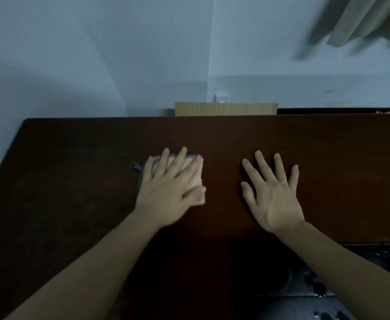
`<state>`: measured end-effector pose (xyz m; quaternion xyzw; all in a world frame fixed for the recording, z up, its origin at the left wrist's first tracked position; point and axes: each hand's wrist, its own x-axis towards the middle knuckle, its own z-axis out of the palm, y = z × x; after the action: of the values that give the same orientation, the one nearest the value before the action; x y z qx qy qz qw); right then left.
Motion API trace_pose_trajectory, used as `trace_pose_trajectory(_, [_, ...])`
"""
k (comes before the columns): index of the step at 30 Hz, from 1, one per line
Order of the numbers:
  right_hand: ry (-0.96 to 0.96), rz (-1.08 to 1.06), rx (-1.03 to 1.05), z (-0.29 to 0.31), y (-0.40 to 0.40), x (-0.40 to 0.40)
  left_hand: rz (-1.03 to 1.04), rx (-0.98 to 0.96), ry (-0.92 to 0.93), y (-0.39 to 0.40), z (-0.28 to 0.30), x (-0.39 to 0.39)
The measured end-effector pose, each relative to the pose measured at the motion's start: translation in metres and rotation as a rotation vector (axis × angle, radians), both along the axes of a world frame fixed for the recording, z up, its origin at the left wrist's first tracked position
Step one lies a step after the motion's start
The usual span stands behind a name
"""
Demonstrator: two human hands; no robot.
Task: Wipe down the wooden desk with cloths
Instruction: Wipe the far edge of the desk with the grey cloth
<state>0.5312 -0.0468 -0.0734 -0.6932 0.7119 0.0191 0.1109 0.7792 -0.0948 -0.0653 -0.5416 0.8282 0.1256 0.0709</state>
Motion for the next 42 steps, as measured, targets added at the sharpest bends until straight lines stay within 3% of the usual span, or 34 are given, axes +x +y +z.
trace_pose_trajectory(8, [-0.024,0.0,-0.004,0.002,0.0,0.001,0.124,-0.034,-0.041,-0.072,-0.004,-0.015])
trace_pose_trajectory(11, [-0.008,0.013,0.021,0.002,-0.001,0.002,0.095,-0.016,-0.027,-0.047,0.001,-0.011])
trace_pose_trajectory(18, [0.069,-0.017,0.045,0.007,-0.009,0.014,-0.186,-0.006,0.011,0.058,0.003,0.021])
trace_pose_trajectory(23, [-0.102,-0.039,0.087,0.013,-0.03,0.057,0.067,0.006,0.03,-0.006,-0.002,0.027])
trace_pose_trajectory(27, [0.031,0.0,0.084,0.003,-0.029,0.066,0.131,-0.024,-0.022,-0.073,-0.006,0.031])
trace_pose_trajectory(32, [0.035,-0.004,0.085,0.004,-0.03,0.068,0.177,-0.059,-0.007,-0.123,-0.011,0.036])
trace_pose_trajectory(36, [0.048,-0.009,0.097,0.003,-0.03,0.068,0.103,-0.066,0.003,-0.097,-0.007,0.036])
trace_pose_trajectory(42, [0.081,-0.033,0.088,0.003,-0.03,0.071,-0.218,-0.056,0.037,-0.033,-0.006,0.055])
